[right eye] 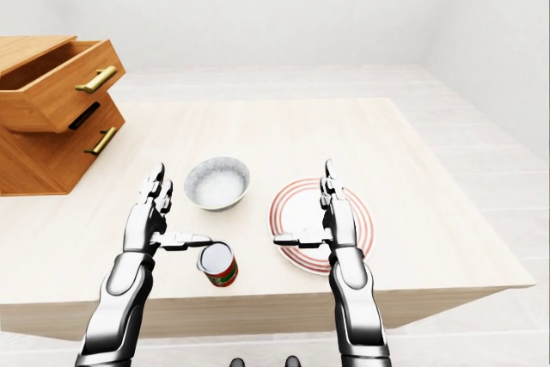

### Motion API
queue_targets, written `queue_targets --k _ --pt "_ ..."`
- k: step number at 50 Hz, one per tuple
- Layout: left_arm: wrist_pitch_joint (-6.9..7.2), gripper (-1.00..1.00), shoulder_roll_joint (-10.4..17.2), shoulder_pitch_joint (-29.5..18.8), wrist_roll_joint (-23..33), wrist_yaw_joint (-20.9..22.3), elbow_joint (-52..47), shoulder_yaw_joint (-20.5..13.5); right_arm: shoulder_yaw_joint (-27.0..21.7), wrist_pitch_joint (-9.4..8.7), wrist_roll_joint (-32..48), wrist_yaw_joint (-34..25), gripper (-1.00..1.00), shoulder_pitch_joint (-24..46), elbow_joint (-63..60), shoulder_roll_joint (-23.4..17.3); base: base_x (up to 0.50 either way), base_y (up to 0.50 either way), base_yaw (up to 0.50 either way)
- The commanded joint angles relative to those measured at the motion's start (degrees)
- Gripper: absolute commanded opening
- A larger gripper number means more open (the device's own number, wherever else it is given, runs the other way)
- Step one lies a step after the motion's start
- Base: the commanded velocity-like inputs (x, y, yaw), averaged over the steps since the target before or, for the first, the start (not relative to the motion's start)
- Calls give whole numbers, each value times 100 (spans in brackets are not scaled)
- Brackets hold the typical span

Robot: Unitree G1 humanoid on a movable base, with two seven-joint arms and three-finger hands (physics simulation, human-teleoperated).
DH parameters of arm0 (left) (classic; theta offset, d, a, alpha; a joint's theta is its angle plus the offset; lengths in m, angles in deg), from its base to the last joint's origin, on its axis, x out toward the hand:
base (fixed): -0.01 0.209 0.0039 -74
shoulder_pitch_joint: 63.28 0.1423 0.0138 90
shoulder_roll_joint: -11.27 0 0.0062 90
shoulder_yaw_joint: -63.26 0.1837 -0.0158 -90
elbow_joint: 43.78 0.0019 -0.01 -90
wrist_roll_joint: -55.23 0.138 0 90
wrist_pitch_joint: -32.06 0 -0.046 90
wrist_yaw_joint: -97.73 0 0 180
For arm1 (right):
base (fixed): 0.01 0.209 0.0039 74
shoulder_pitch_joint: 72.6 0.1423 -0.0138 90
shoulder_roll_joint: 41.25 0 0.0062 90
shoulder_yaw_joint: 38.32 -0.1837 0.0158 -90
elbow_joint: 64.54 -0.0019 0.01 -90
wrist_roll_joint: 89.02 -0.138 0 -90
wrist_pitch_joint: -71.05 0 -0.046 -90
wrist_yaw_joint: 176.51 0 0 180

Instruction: Put the bowl on the plate.

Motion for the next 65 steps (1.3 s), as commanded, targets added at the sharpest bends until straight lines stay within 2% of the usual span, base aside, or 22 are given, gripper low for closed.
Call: queue_targets --k 1,49,59,65 --pt "0 100 10 32 55 34 -21 11 4 0 -1 5 100 -25 -44 -1 12 -23 0" --pt "0 100 59 18 258 140 -132 -49 19 0 33 -1 100 -39 -149 -5 11 -23 0" --pt "0 100 196 -266 549 113 35 -96 -20 0 139 51 100 -39 -252 -26 1 -1 0" --pt "0 100 432 -564 1098 43 494 -120 -15 0 133 28 100 -88 -302 -14 0 0 0"
